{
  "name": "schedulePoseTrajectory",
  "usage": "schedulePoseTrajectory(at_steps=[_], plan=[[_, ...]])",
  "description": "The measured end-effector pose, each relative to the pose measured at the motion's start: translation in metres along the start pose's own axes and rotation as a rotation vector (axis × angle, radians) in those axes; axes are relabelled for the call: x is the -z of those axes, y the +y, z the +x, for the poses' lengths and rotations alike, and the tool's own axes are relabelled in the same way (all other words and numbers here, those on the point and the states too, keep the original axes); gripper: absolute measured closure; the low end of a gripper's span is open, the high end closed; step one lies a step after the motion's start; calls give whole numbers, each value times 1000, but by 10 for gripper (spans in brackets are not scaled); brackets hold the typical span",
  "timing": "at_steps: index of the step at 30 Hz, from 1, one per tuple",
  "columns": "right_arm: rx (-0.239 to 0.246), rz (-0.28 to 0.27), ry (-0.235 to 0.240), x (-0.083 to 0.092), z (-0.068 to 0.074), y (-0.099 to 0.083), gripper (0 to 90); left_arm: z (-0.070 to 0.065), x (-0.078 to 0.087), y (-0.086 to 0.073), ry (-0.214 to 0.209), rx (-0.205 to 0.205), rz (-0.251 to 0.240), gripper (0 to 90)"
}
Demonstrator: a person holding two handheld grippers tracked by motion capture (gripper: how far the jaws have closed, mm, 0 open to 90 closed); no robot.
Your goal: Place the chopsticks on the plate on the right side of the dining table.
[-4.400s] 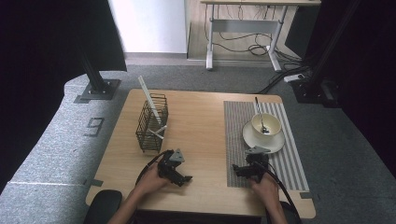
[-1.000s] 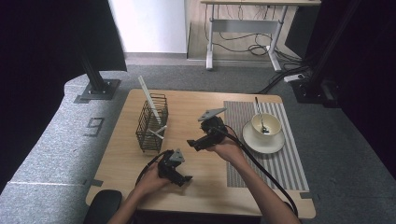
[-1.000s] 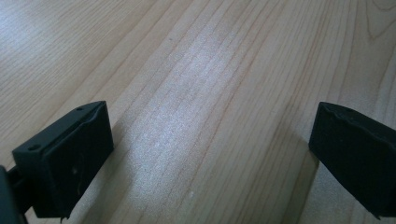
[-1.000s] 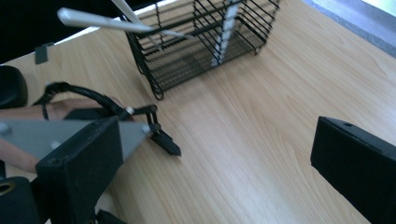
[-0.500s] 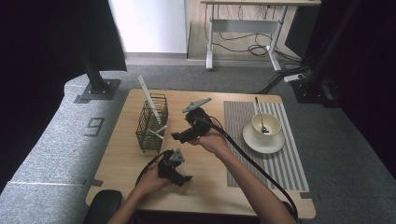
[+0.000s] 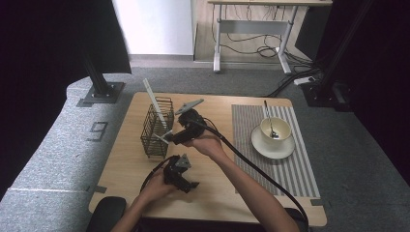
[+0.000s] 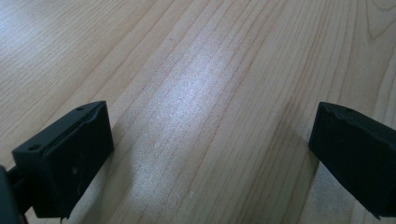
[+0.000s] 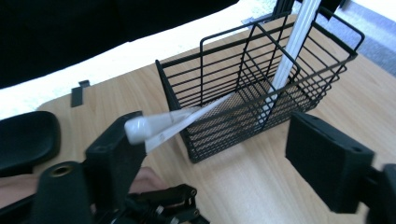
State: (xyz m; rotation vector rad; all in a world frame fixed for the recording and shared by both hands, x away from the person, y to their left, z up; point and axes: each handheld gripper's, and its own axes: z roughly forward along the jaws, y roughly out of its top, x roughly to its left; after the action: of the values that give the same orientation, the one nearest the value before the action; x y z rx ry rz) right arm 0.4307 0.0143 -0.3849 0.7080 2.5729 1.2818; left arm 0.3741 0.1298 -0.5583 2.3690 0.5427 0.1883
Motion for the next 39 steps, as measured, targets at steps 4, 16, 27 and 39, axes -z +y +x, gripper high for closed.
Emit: schedulePoseTrajectory(at_steps=[4, 16, 27, 39], plan=[[25, -1, -4, -8, 4, 1, 347, 0, 0, 0, 3, 0, 3, 0], [101, -53, -7, -10, 18, 1, 813, 0, 0, 0, 3, -1, 4, 0], [83, -66, 0, 1, 16, 4, 818, 0, 0, 0, 2, -1, 2, 0], [75, -68, 32, 26, 12, 9, 818, 0, 0, 0, 1, -4, 5, 0]])
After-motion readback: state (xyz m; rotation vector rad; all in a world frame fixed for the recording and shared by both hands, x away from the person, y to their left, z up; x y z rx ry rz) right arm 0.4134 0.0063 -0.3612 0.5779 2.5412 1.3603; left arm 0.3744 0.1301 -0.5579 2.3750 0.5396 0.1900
